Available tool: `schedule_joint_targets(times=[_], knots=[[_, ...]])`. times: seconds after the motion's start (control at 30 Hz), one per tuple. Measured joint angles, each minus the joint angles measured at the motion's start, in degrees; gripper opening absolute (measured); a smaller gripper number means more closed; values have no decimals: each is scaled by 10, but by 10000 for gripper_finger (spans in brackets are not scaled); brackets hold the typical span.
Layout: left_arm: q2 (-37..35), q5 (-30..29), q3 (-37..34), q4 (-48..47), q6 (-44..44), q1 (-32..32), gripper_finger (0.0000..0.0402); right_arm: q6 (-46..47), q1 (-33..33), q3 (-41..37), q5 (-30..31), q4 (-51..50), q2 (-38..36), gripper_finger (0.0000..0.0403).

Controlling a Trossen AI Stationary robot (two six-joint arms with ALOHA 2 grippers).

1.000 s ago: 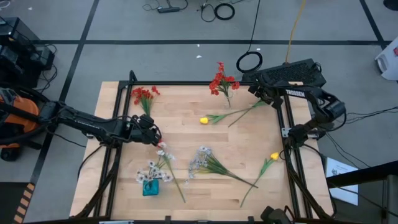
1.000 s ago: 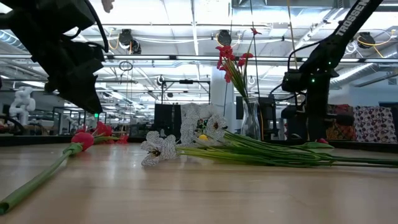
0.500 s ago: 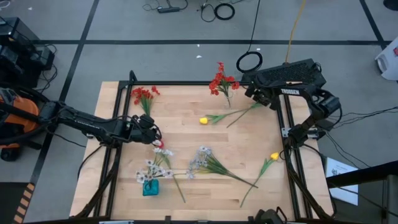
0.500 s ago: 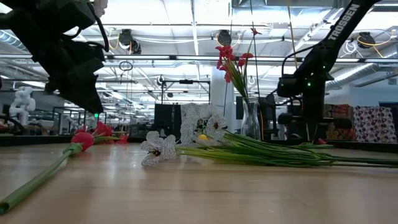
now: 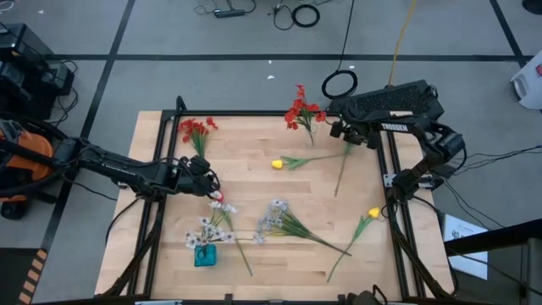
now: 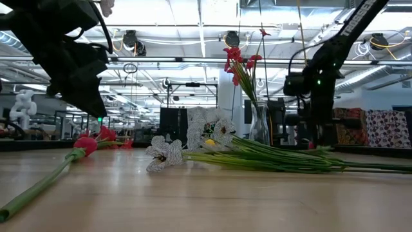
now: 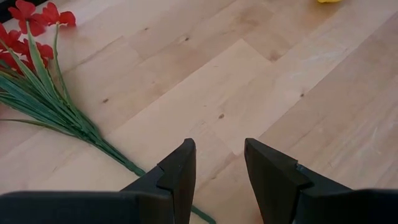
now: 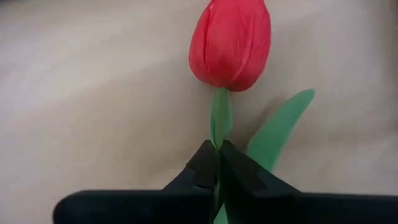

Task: Sort flowers into vase by color
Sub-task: Put the top red flower into the transparent flower vase

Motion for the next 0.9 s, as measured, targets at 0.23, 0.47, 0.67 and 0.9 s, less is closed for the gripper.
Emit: schedule_joint_targets(times=[0.23, 0.47, 0.67, 0.9], knots=[[0, 0, 0, 0, -1, 0, 144, -16, 50, 2, 42, -1, -107, 2], [0, 1, 0, 0, -2, 0, 144, -28, 114, 2, 130, -49, -246, 1], [0, 5, 0, 0, -2, 0, 144, -72, 185, 2, 224, -51, -350, 1], [0, 5, 0, 0, -2, 0, 144, -184, 253, 2, 338, 17, -428, 0]])
